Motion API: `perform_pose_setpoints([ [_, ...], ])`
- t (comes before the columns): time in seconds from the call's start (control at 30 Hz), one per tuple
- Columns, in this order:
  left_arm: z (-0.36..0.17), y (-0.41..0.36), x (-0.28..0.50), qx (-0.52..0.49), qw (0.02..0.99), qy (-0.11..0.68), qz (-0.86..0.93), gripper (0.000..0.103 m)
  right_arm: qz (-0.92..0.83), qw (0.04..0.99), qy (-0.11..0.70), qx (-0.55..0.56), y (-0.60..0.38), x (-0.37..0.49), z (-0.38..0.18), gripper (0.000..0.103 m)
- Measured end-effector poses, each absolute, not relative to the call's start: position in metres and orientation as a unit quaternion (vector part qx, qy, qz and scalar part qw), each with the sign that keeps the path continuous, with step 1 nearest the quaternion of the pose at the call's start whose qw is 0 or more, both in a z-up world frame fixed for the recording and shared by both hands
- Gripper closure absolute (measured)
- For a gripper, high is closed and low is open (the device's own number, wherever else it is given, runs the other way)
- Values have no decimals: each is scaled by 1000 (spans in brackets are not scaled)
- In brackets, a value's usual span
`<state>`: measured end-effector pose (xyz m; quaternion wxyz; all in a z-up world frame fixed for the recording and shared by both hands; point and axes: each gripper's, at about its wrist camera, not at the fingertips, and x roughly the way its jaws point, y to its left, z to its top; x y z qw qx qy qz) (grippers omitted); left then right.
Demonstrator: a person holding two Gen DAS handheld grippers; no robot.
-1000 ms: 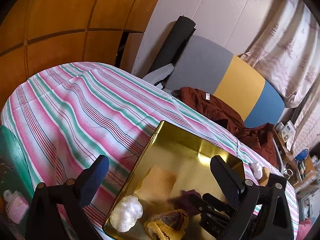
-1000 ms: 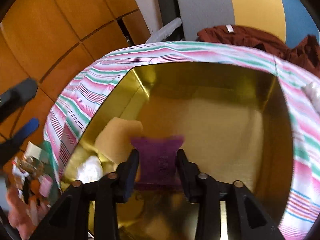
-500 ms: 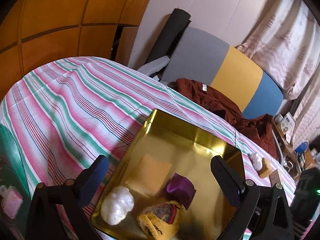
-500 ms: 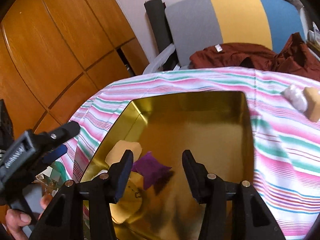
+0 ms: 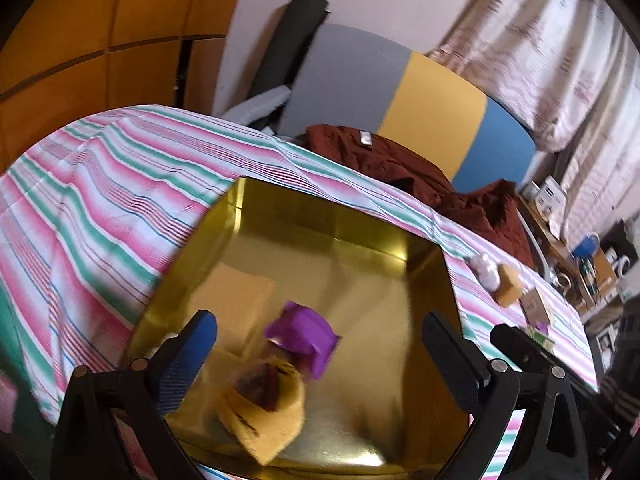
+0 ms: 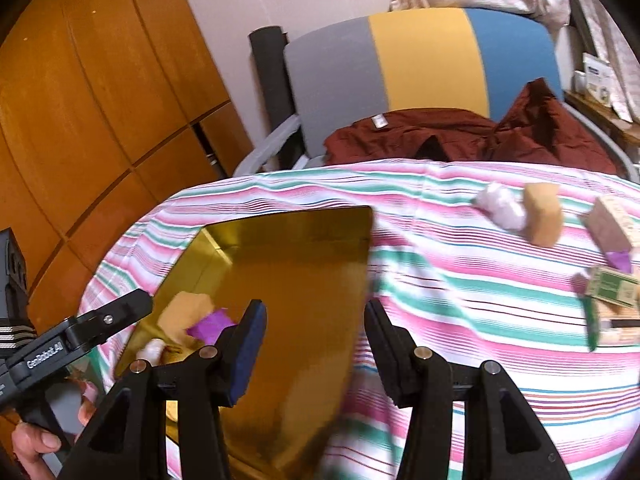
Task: Organize objects
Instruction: 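Grasp the green-white box with the right tool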
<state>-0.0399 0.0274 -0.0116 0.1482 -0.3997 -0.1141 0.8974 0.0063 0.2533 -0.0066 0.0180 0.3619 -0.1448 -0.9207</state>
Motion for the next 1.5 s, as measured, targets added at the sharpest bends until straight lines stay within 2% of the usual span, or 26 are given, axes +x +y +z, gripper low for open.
perform_pose_setpoints([
  [0.2, -14, 62, -19, -397, 204, -80, 891, 0, -918, -31, -136, 371, 290, 33, -20, 52],
  [0.5, -18, 117, 25, -386, 317, -29, 866, 0, -896, -146, -170, 383, 389, 76, -51, 52],
  [0.77, -23, 148, 57, -391, 361, 5, 847, 0, -875, -215, -200, 384, 488, 90, -66, 52],
  [1.13, -28, 159, 66, -413, 367, 3, 833, 0, -874, -155, -211, 411, 528, 68, -83, 49],
  [1.4, -27, 163, 68, -414, 365, 5, 834, 0, -877, -50, -240, 414, 463, 82, -82, 49],
  [1.5, -27, 165, 68, -418, 366, 4, 831, 0, -883, -9, -216, 417, 431, 84, -78, 49],
])
